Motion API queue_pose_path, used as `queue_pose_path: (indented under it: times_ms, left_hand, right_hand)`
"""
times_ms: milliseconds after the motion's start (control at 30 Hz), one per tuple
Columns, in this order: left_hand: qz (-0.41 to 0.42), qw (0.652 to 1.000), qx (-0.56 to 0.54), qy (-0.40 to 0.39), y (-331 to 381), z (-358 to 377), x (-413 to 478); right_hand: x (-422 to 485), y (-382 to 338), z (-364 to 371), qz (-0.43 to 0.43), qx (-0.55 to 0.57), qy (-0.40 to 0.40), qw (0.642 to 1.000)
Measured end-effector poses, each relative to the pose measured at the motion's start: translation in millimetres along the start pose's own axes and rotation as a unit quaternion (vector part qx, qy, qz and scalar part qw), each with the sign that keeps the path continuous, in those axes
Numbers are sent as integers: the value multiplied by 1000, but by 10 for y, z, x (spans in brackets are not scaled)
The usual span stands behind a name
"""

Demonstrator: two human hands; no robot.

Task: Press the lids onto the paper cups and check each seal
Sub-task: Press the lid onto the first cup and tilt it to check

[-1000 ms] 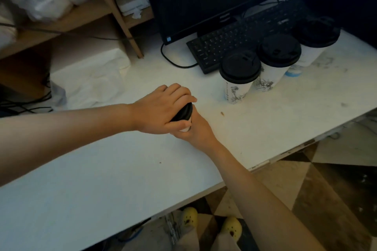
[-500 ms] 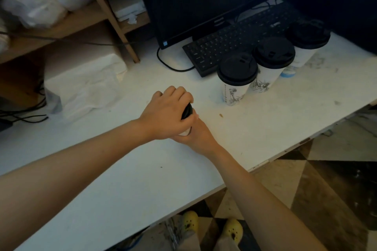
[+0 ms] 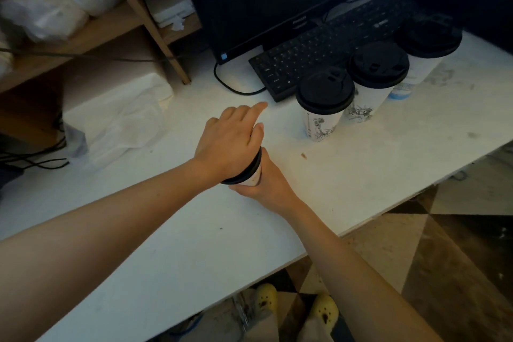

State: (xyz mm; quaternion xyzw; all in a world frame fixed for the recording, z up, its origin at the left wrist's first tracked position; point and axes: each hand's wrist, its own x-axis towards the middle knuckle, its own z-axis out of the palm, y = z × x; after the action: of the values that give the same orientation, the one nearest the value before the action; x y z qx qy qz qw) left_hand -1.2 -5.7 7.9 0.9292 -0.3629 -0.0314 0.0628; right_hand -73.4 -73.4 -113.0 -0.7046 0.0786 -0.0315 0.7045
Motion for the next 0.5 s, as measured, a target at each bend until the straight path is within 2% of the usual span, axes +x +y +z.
queue_pose_path:
  times_ms: [167,333,433,500]
  left_hand:
    - [-11,1000,15,-16,50,-20,5]
    - [-27,994,-13,-107,22,-211,90]
    - [-95,994,-23,-51,74,-243,114]
    - [-110,992,5,-67,178,-139,31]
  right_hand:
    - [12,-4,2,-13,9,-2,1000]
    - [-36,-58,16,0,1,2,1000]
    - [-45,-66,24,8,3,2,1000]
    - [-40,-75,28,7,8,1,1000]
